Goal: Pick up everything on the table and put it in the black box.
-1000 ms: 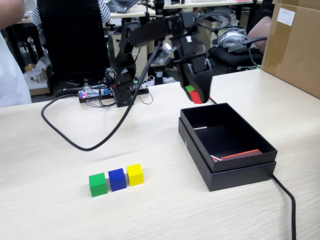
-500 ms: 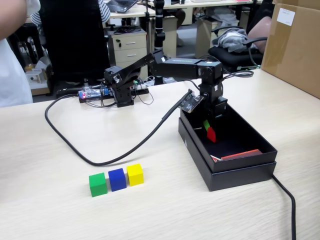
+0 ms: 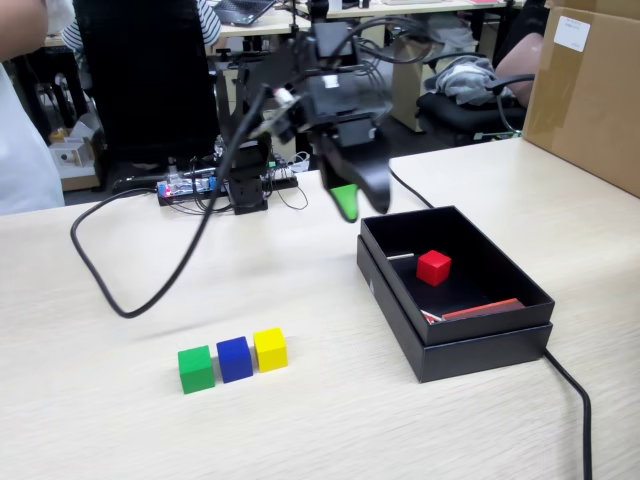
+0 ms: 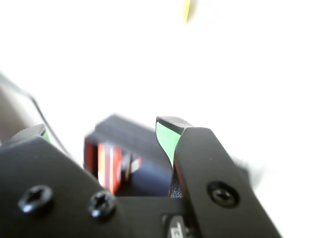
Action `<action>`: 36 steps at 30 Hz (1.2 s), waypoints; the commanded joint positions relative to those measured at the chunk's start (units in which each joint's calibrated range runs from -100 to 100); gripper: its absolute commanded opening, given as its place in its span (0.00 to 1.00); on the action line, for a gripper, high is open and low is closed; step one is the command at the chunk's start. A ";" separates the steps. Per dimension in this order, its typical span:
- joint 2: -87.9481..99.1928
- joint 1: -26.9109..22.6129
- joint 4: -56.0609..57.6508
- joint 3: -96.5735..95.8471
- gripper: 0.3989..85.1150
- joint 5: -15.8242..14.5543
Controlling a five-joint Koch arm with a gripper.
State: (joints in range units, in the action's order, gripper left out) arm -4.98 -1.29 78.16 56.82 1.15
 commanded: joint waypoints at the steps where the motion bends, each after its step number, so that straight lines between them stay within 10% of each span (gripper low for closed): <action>1: 2.98 5.27 0.93 2.74 0.54 5.62; 36: -44.30 13.53 -4.08 19.97 0.50 10.11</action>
State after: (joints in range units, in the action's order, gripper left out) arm -50.55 11.94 75.76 71.98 10.87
